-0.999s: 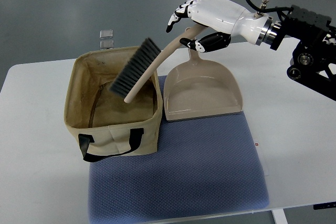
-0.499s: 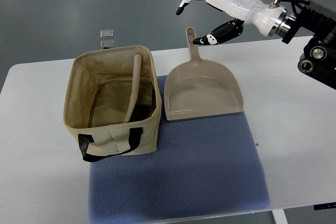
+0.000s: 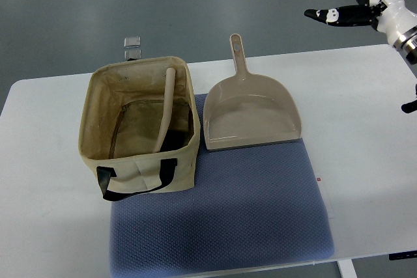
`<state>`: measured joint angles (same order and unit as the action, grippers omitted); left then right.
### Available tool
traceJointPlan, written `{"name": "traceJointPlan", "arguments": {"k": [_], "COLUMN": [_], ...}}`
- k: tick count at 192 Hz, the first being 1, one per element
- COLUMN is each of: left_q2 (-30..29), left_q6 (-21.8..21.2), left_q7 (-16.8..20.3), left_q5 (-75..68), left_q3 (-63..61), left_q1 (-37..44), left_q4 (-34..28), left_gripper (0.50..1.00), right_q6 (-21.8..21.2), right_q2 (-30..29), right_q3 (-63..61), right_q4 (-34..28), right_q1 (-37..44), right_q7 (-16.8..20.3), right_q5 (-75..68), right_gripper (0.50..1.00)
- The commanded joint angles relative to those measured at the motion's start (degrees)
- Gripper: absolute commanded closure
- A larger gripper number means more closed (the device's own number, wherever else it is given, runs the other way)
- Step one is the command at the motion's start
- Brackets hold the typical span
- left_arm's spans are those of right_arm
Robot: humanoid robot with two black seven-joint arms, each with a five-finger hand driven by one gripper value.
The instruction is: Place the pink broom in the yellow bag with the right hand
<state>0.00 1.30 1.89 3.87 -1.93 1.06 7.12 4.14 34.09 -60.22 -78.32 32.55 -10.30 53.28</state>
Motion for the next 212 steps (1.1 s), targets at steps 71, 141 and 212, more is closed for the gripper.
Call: {"name": "traceJointPlan", "arguments": {"k": [71, 141, 212], "left_q2": [0.0, 0.0, 0.0], "left_q6": [0.0, 0.0, -0.1], "left_q7": [0.0, 0.0, 0.0], "left_q5": [0.0, 0.0, 0.0], "left_q3": [0.0, 0.0, 0.0], "left_q1": [0.0, 0.0, 0.0], "left_q4": [0.0, 0.0, 0.0], "left_gripper": [0.5, 0.5, 0.5], "right_q6": [-14.9, -16.3, -16.5], "right_q2": [-27.0, -31.2, -31.5], "right_q3": [-31.1, -32.5, -31.5], "right_q4": [1.0, 1.1, 1.1], "right_q1": [-18.8, -23.2, -24.3], "right_q7": [12.7, 10.4, 4.3], "right_q5": [1.2, 1.0, 0.9], "right_gripper": [0.583, 0.572, 0.572]}}
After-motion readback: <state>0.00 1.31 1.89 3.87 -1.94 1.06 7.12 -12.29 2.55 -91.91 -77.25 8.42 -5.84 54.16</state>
